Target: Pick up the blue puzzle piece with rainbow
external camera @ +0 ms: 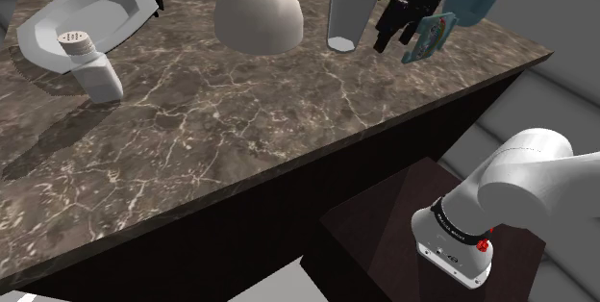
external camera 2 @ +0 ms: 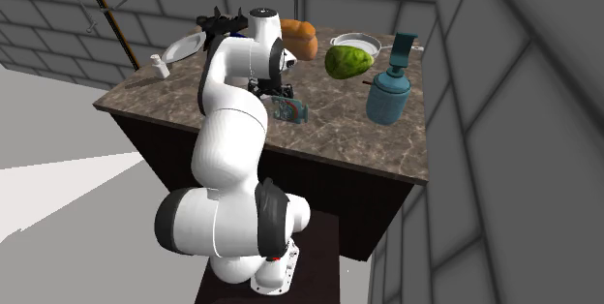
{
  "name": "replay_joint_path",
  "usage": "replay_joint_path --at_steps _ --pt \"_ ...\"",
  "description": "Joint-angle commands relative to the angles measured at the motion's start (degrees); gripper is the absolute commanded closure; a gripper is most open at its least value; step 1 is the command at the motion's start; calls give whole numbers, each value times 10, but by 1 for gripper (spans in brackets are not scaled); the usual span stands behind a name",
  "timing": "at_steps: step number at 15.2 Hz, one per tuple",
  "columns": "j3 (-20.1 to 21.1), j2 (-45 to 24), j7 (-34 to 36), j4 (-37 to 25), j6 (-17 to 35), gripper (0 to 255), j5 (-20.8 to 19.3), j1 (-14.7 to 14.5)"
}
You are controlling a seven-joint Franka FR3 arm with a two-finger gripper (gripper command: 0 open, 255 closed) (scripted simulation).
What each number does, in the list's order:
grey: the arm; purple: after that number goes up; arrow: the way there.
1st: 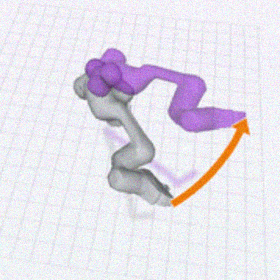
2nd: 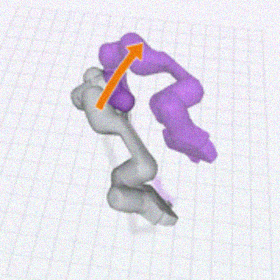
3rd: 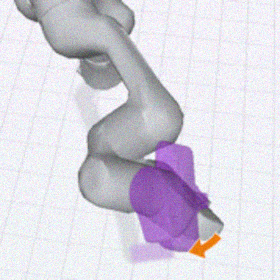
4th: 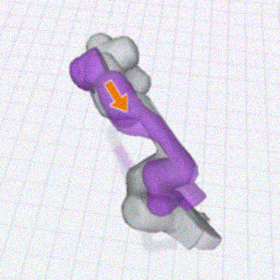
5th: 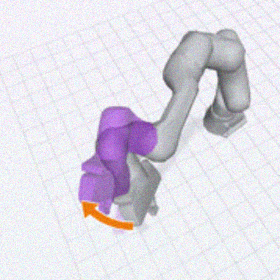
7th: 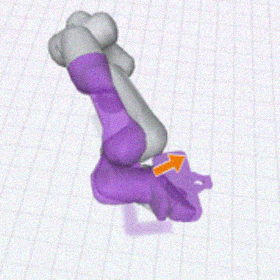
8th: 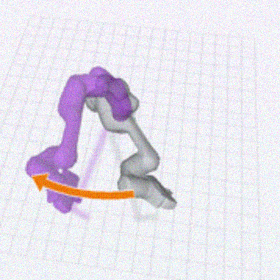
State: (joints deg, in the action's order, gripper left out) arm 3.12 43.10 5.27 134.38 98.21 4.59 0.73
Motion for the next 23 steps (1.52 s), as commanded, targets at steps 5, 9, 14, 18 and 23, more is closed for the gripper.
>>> replay_joint_path --at_steps 5,9,14,18,23 --pt "-86 27 -277 -39 -94 0 -50 -84" --pt "-170 24 -559 -111 -187 0 -114 -174" --pt "-233 7 -787 -177 -245 0 -170 -252" --pt "-237 23 -784 -135 -218 0 -175 -249" --pt "-239 34 -783 -108 -202 255 -178 -246"
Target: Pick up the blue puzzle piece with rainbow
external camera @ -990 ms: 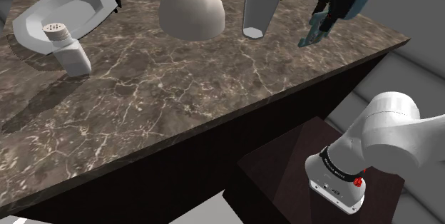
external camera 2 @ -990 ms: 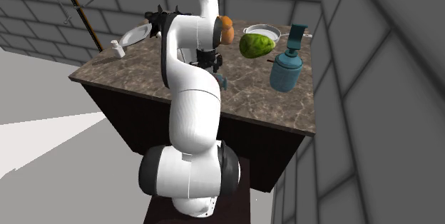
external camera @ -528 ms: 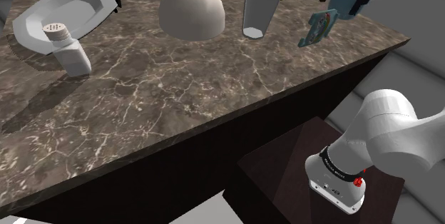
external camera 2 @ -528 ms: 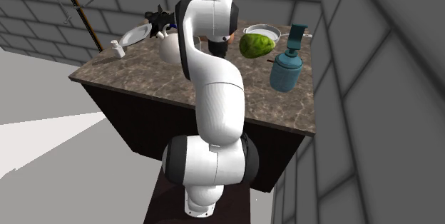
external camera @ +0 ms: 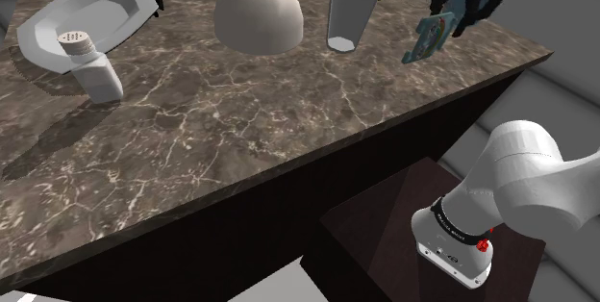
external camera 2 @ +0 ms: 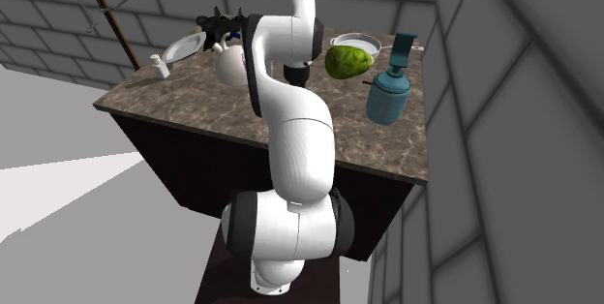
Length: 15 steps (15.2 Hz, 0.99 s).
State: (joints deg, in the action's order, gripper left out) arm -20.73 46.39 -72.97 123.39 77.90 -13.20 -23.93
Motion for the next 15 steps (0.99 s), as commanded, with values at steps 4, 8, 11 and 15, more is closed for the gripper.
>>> replay_joint_path --at_steps 4,8,11,15 --pt "0 0 0 1 1 255 0 0" --pt "0 0 0 1 1 255 0 0" --pt "1 -7 -1 -19 -12 255 2 -2" --pt "5 -23 -4 -61 -38 255 7 -5"
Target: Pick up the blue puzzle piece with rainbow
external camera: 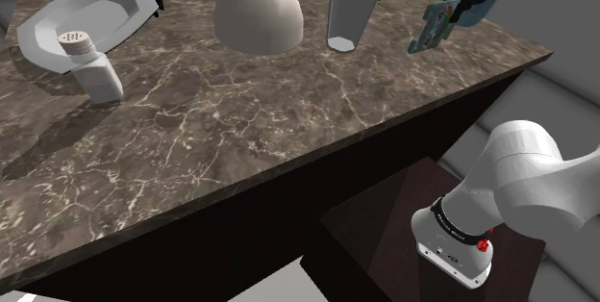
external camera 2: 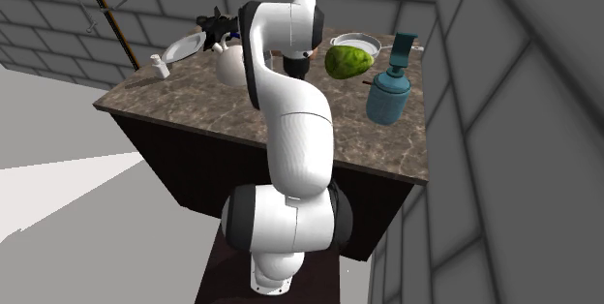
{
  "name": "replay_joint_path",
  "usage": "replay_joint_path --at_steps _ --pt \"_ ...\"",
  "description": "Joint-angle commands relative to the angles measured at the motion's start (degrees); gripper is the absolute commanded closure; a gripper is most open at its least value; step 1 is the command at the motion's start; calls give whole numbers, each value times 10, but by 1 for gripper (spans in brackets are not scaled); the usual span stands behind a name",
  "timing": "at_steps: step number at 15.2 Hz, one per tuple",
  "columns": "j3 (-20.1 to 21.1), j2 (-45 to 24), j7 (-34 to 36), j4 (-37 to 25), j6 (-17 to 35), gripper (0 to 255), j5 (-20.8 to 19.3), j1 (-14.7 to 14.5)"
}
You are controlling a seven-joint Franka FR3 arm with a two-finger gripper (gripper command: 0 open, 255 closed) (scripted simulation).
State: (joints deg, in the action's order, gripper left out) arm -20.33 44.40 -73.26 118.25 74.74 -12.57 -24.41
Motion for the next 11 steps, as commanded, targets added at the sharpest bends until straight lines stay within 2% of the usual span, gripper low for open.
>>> replay_joint_path --at_steps 1,9,11 --pt "1 -7 -2 -20 -13 255 2 -2" --pt "4 -45 -8 -111 -67 255 11 -9" --pt "4 -45 -8 -113 -68 255 11 -9"
